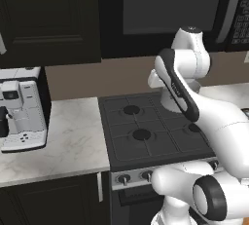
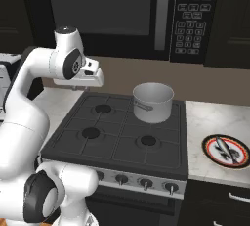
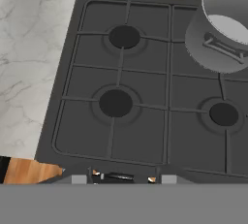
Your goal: Retrieve the frozen meat and place it in the pot on a burner. Then turn the burner on.
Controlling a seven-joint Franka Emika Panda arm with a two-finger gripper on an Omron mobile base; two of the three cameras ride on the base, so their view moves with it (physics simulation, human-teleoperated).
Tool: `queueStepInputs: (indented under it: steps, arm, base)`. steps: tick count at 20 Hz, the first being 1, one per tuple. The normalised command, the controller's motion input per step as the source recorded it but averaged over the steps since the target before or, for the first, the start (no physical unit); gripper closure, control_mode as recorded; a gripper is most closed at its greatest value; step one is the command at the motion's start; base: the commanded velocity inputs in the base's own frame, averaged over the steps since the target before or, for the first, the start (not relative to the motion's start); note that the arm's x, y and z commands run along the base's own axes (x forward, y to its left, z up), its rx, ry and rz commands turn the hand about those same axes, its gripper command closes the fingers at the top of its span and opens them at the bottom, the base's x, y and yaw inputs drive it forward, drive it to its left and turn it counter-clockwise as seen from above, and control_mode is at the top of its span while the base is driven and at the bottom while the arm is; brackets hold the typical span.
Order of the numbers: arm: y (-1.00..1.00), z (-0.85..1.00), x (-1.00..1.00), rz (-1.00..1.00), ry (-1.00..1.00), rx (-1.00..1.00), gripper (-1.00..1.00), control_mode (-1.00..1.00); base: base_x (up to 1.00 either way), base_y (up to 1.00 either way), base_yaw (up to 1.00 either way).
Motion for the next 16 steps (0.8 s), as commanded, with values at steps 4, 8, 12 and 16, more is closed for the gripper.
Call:
queueStepInputs:
  steps: [4,8,12,16]
  arm:
    - [-0.11,-0.03,-0.02,0.0,0.0,0.0,-1.0,-1.0]
    - [-0.43,-0.02,-0.23,0.0,-0.02,0.01,-1.0,-1.0]
    - [-0.46,0.0,-0.25,0.0,-0.03,0.01,-1.0,-1.0]
    - [-0.41,0.0,-0.24,0.0,-0.03,0.01,-1.0,-1.0]
  base:
    - [0.0,0.0,0.0]
    - [0.0,0.0,0.0]
    - [0.0,0.0,0.0]
    - [0.0,0.0,0.0]
